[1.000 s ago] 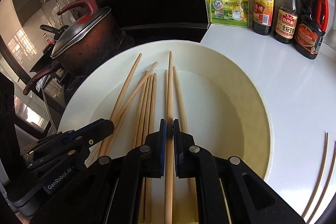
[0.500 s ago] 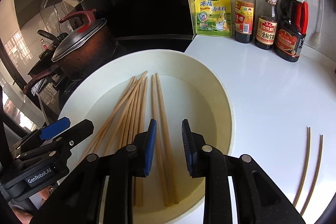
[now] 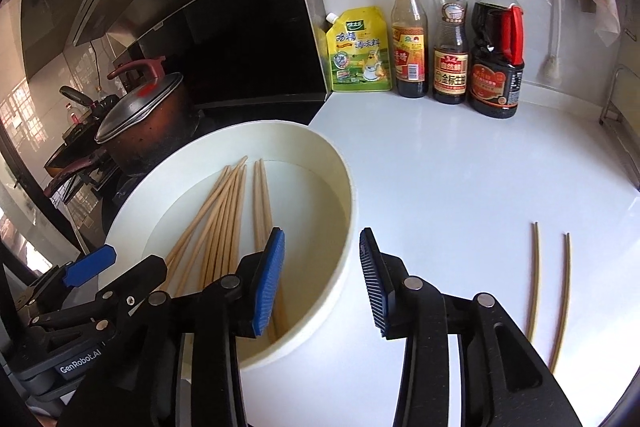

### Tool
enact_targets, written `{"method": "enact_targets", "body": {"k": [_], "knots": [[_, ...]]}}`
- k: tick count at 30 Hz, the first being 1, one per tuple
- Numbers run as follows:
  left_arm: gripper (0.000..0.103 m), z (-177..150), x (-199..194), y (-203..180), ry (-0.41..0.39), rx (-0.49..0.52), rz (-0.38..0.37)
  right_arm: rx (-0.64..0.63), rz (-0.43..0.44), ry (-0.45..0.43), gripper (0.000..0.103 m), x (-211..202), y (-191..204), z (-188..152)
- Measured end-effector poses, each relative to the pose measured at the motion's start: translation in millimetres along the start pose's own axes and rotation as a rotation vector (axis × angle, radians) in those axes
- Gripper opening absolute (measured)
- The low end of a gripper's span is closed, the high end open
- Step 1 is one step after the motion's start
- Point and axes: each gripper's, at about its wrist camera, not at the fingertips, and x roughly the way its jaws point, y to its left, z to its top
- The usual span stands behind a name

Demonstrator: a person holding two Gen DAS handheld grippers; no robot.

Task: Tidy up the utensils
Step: 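Open the left gripper over the basin while the right gripper releases its chopstick, then move both open grippers back to the last two chopsticks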

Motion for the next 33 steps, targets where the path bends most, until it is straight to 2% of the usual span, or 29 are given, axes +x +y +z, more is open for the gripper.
{"method": "enact_targets", "body": {"k": [3,7,14,19,25,33], "knots": [[0.084,-5.2,-5.7,-11.4,-0.014,-0.003,-0.017,0.021,-0.025,-0.022,0.041,-15.7,-15.7,-5.3],[0.084,-11.3,-9.0,-32.3,-0.013,0.032,-0.034,0.033,-0.07,-0.049,0.051,-36.2,-33.2,-14.2],[0.087,-26.0,-15.5,-68.4,-0.008,0.079,-0.082,0.074,-0.16,-0.065,0.054,-64.2,-71.4,-39.3],[0.088,-36.9,-16.5,-95.7,0.011,0.14,-0.121,0.129,-0.222,-0.048,0.055,-75.5,-108.6,-63.8],[0.088,-45.2,-12.6,-126.6,0.044,0.183,-0.178,0.2,-0.292,0.012,0.056,-74.8,-150.9,-92.4],[0.09,-60.4,-10.5,-162.2,0.062,0.252,-0.209,0.25,-0.305,0.058,0.056,-63.4,-176.6,-112.4]]}}
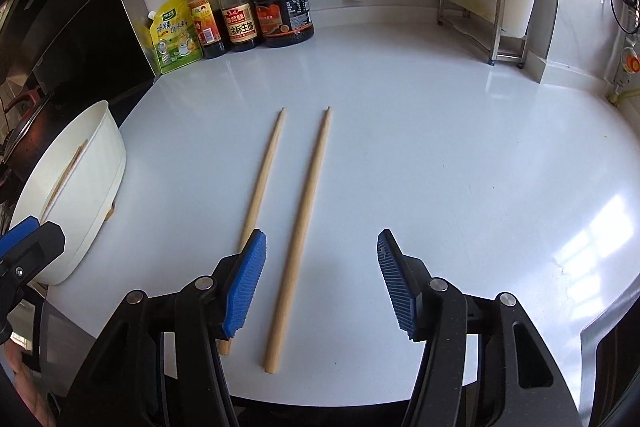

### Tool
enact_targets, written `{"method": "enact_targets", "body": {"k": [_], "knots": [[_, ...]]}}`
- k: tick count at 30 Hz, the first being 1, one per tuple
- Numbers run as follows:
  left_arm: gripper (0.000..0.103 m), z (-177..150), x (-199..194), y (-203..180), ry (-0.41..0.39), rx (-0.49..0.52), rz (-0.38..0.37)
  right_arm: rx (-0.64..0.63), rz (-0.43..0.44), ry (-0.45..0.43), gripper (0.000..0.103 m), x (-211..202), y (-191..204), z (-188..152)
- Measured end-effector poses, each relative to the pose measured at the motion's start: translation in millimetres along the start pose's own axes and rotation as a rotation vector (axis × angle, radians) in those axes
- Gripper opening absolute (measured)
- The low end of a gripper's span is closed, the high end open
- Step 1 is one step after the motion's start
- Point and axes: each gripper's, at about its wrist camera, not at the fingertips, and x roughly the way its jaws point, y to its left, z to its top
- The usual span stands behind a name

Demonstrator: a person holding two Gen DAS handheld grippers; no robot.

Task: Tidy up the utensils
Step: 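Move both open grippers back to the last two chopsticks, then close the right gripper on one chopstick while the left gripper grasps the other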

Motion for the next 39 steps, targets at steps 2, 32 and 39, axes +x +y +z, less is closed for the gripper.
{"method": "enact_targets", "body": {"k": [2,32,39], "knots": [[0.09,-0.2,3.2,-4.9,0.006,0.006,-0.001,0.004,-0.003,0.017,0.056,6.5,-1.3,-0.4],[0.09,5.0,69.0,-58.5,0.12,0.06,-0.022,-0.091,-0.087,0.067,0.007,32.0,-11.7,6.9],[0.09,9.4,94.8,-78.4,0.147,0.071,-0.019,-0.026,-0.084,0.072,0.007,23.2,-46.2,5.2]]}}
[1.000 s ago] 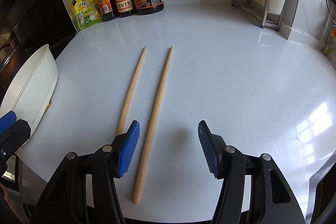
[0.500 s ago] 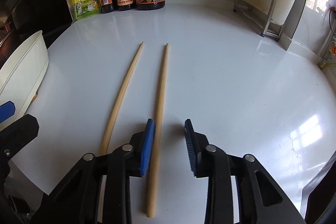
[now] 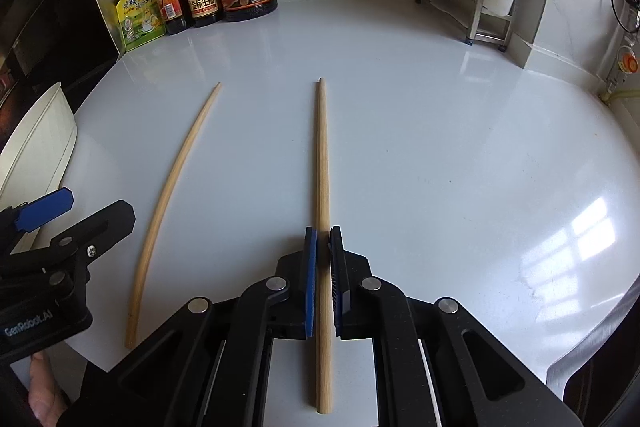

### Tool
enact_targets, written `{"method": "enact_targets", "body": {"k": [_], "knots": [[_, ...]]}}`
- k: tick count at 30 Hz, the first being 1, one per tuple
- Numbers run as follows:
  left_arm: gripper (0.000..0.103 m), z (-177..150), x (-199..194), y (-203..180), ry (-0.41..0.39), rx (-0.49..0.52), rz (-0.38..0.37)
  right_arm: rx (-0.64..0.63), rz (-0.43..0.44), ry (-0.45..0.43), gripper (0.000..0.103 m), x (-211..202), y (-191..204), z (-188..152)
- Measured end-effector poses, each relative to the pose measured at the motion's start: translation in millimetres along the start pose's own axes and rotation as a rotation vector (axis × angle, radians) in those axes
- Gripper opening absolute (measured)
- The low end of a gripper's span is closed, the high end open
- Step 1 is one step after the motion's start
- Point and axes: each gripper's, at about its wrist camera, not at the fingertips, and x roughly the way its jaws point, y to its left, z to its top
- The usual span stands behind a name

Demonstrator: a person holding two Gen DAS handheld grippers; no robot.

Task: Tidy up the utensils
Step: 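Close the right gripper on one chopstick while the left gripper grasps the other, then carry both held chopsticks over the white basin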

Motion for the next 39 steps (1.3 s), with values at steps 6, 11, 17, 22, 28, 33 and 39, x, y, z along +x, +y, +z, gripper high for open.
{"method": "enact_targets", "body": {"k": [6,11,17,22,28,33,39], "knots": [[0.09,3.0,13.3,-6.6,0.011,-0.003,0.016,0.037,0.025,-0.007,0.007,-4.2,-15.3,-4.0],[0.09,5.0,21.0,-7.6,0.019,-0.011,0.038,0.051,0.041,-0.012,0.02,-5.5,-20.8,-3.9],[0.09,6.8,27.5,-7.8,0.022,-0.024,0.063,0.018,0.019,-0.02,0.04,-3.6,-16.2,-2.0],[0.089,6.6,32.4,-8.9,0.03,-0.034,0.065,-0.023,-0.024,-0.028,0.04,0.3,-12.7,-0.1],[0.068,5.0,33.9,-12.4,0.025,-0.031,0.078,-0.061,-0.045,-0.045,0.03,2.0,-8.8,-0.1],[0.021,5.3,28.3,-18.6,0.022,-0.008,0.046,-0.106,-0.047,-0.042,0.008,2.5,1.3,0.8],[0.007,1.3,23.4,-13.1,0.052,-0.018,-0.013,-0.064,0.0,-0.042,0.007,1.3,-4.5,1.4]]}}
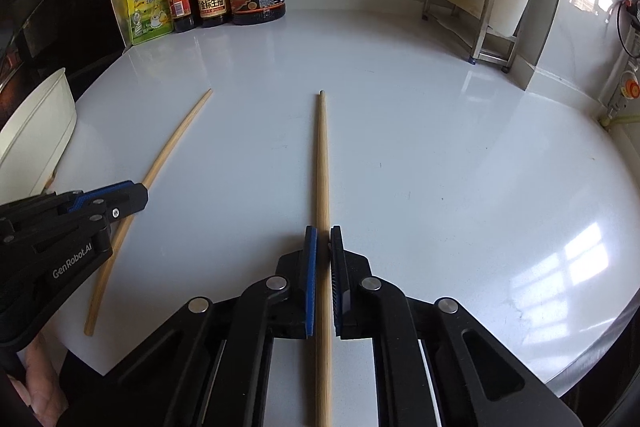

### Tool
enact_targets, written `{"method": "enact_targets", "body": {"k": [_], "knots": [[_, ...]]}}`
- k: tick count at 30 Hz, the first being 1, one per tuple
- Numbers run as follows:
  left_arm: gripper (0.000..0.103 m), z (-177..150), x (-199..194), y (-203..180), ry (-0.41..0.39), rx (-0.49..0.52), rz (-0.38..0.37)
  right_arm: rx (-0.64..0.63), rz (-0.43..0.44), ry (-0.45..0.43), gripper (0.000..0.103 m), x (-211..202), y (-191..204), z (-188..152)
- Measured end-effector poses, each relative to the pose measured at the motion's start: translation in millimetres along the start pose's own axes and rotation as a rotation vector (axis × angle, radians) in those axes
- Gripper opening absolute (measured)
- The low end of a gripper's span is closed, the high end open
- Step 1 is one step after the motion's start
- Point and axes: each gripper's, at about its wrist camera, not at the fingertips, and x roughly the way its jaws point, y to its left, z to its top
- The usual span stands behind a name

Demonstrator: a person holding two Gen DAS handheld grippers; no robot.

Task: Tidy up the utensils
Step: 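Carry both held chopsticks over the white basin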

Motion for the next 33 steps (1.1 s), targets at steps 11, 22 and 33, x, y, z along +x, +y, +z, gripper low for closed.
{"method": "enact_targets", "body": {"k": [11,22,33], "knots": [[0.007,-2.2,-42.8,27.1,-0.048,-0.058,-0.043,0.127,0.154,-0.004,0.006,-16.1,-4.8,3.8],[0.007,-3.9,-107.0,95.6,-0.164,-0.147,-0.024,0.12,0.35,-0.092,0.006,-54.1,65.3,35.6],[0.007,-17.0,-151.0,217.9,-0.238,-0.319,0.1,-0.068,0.508,-0.132,0.006,-63.6,205.1,88.4]]}}
